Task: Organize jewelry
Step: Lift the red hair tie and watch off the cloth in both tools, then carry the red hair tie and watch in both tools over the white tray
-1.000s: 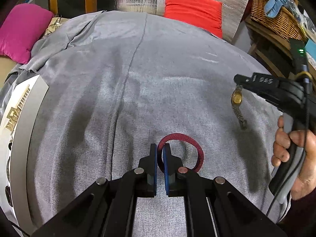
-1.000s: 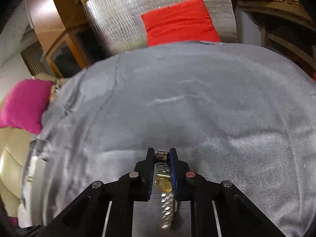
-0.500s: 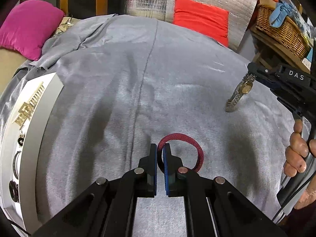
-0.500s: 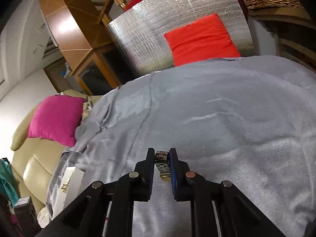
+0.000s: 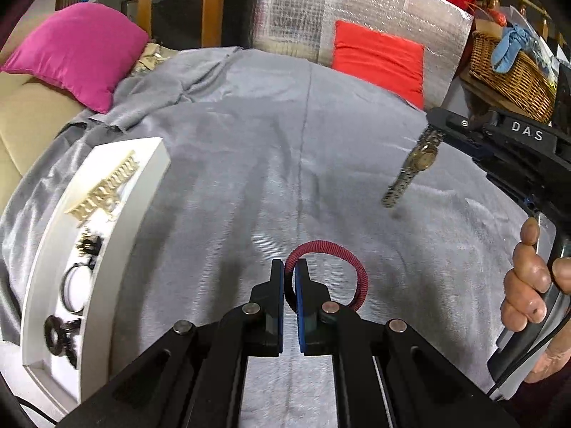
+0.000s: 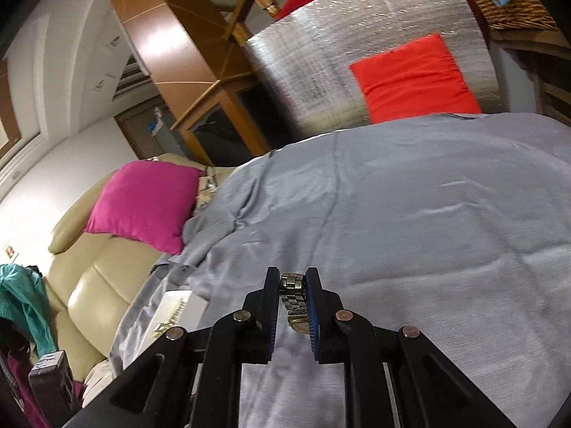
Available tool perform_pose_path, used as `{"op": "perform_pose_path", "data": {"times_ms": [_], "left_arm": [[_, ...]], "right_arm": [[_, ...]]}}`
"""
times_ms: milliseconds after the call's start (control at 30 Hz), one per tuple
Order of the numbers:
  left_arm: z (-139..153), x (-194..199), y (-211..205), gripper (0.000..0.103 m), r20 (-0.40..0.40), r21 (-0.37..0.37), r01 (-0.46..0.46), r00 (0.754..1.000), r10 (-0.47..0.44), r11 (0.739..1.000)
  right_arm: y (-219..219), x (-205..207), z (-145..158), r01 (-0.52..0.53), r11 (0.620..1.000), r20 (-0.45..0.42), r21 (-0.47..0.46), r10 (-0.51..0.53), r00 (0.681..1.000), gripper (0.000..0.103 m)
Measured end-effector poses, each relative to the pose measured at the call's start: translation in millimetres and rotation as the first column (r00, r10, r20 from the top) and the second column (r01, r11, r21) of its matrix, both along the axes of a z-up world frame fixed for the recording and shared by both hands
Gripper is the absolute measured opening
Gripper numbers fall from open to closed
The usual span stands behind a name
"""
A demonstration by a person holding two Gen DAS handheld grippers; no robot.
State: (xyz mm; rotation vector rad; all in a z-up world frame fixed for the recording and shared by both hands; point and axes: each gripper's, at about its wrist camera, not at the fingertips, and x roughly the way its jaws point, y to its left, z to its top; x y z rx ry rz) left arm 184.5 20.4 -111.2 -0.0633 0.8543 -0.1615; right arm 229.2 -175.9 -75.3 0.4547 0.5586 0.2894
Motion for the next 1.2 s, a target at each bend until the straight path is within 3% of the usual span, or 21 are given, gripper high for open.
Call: {"op": "perform_pose_path", "data": {"times_ms": [400,633,967,1033,1200], "left_arm": [[22.7,-19.2,63.7,0.006,0.071,-0.04,-0.113,0.991,0.116,0.993],[27.6,-33.2,113.0,0.006,0.099,-0.042,-0.212,0.972,0.215,0.976],[18.8,-52.3,199.5,0.006,0.075,0.003,-0.402,0.913,0.4,0.916],[15.3,-60.1,207.7,0.006,0.062,0.029,-0.412,0.91,0.41,0.911],[4.1,-81.0,221.3,0.006,-0.004,0.003,-0.403,0.915,0.403,0.915]], "right_arm": [[87.5,-6.1,15.7,-0.142,0.99,0.04,-0.018,0.143,0.989,0.016],[140.6,-6.8,34.2,-0.226,0.974,0.062,-0.012,0.226,0.972,0.016],[220.7,-22.7,38.1,-0.353,0.936,0.062,-0.005,0.353,0.934,0.016],[236.9,-27.2,36.4,-0.383,0.924,0.056,-0.009,0.383,0.922,0.016],[277.7,-34.9,31.2,-0.452,0.892,0.041,-0.024,0.452,0.891,0.016]]}}
